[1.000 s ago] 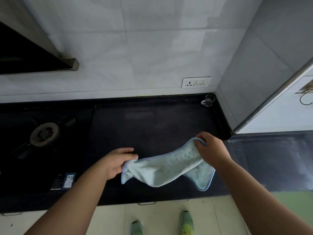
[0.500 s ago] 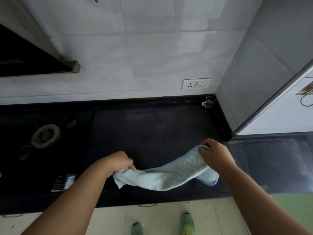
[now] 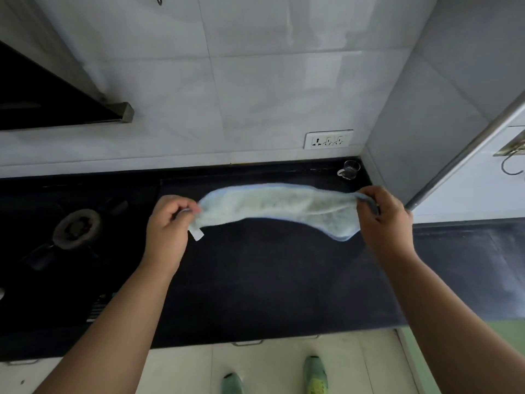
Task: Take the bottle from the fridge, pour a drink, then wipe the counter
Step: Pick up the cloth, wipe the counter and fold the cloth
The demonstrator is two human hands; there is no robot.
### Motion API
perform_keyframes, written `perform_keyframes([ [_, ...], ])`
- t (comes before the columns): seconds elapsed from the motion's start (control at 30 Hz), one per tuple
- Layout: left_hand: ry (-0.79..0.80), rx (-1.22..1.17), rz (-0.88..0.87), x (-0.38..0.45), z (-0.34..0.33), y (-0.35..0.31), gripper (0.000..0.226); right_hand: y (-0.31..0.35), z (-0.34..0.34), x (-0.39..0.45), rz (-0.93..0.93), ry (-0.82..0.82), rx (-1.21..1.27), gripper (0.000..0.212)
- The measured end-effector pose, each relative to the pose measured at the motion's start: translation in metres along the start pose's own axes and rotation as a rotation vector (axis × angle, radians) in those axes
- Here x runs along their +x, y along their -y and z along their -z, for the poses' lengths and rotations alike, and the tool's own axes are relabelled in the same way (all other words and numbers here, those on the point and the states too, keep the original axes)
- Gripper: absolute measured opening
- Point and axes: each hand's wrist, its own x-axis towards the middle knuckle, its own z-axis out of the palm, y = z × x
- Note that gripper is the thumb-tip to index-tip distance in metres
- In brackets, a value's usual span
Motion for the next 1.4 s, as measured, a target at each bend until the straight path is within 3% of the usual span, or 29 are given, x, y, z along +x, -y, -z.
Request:
perform_keyframes([
  [0.07,0.009,0.093,0.054,-0.009,0.004,0.023,0.034,-0.018,-0.006,-0.012,-0.028,0.077,0.002,0.015],
  [0.17,0.178,0.439,0.040,-0.019,0.012,0.067,0.052,-0.047,-0.020,-0.035,-0.146,0.224,-0.001,0.019],
  [0.27,0.294,0.712,0.121,-0.032,0.019,0.095,0.040,-0.071,-0.032,-0.054,-0.257,0.334,-0.042,0.023],
  [0.37,0.328,0.589,0.359,-0.039,0.015,0.099,0.036,-0.081,-0.037,-0.060,-0.282,0.452,-0.151,0.018],
  [0.5,0.250,0.179,0.637,-0.028,-0.001,0.084,0.029,-0.071,-0.044,-0.039,-0.437,0.397,-0.045,0.016],
  [0.57,0.215,0.134,0.583,-0.012,-0.009,0.076,0.029,-0.062,-0.047,-0.022,-0.506,0.349,0.090,0.017],
  [0.8,0.060,-0.105,0.180,0.020,-0.021,0.009,0.032,-0.012,-0.024,0.018,-0.292,0.080,0.284,0.015],
  [0.93,0.015,-0.163,0.069,-0.011,-0.012,0.012,0.028,-0.024,-0.017,-0.012,-0.198,0.052,0.300,0.013],
  [1.0,0.040,-0.061,0.115,-0.035,-0.006,0.044,0.028,-0.043,-0.021,-0.038,-0.163,0.126,0.239,0.016],
  [1.1,0.113,0.177,0.177,-0.069,-0.001,0.107,0.042,-0.080,-0.035,-0.072,-0.240,0.364,0.079,0.030],
  [1.17,0.196,0.389,0.235,-0.084,-0.003,0.137,0.047,-0.095,-0.048,-0.085,-0.282,0.532,-0.117,0.025],
  [1.23,0.258,0.571,0.297,-0.090,-0.011,0.146,0.050,-0.096,-0.061,-0.090,-0.318,0.683,-0.333,0.038],
  [1.4,0.442,0.831,0.143,-0.071,-0.061,0.138,0.058,-0.085,-0.106,-0.083,-0.271,0.773,-0.368,0.058],
])
